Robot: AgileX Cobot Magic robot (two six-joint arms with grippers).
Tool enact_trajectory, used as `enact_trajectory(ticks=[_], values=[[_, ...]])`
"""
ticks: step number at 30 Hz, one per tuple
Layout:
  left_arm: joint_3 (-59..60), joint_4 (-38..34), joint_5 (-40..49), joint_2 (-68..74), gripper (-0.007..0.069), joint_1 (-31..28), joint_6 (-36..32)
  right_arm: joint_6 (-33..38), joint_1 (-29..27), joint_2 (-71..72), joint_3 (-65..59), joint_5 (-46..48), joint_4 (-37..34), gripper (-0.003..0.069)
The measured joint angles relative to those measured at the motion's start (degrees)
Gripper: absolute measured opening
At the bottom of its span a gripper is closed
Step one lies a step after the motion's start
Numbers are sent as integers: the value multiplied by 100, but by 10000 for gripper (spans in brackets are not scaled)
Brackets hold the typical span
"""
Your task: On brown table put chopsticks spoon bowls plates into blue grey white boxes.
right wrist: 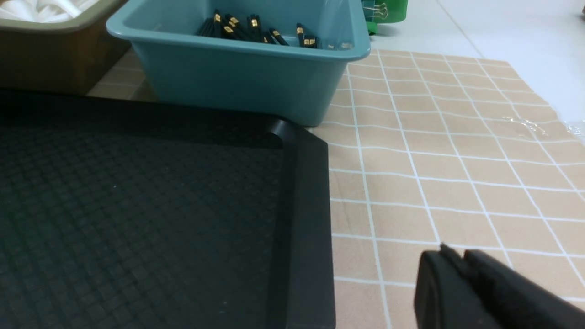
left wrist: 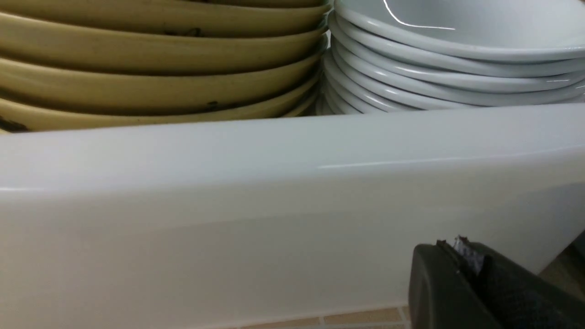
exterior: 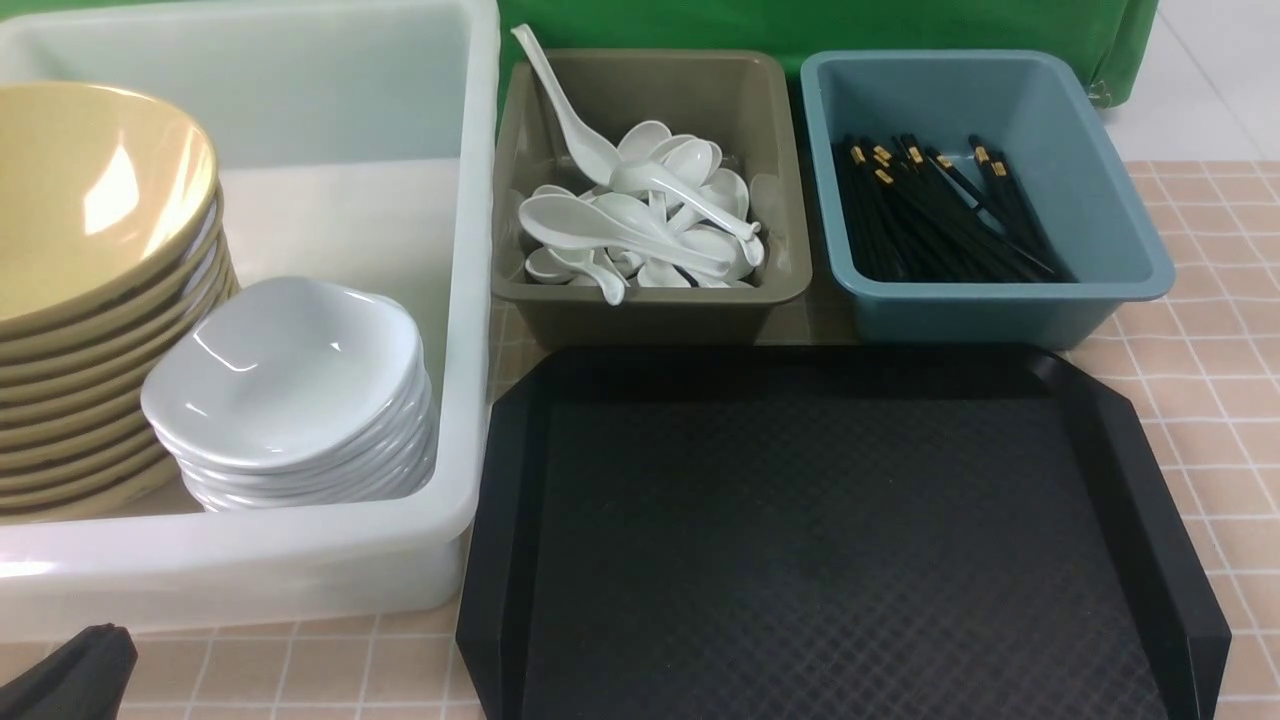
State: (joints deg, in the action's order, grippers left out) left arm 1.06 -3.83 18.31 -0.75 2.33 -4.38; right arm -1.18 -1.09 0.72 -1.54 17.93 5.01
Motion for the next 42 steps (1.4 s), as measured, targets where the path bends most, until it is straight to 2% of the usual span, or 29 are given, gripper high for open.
enact_trajectory(ticks=[42], values=[[0,-11,0,0,4,0,-7,5,0,0,0,0,0,149]])
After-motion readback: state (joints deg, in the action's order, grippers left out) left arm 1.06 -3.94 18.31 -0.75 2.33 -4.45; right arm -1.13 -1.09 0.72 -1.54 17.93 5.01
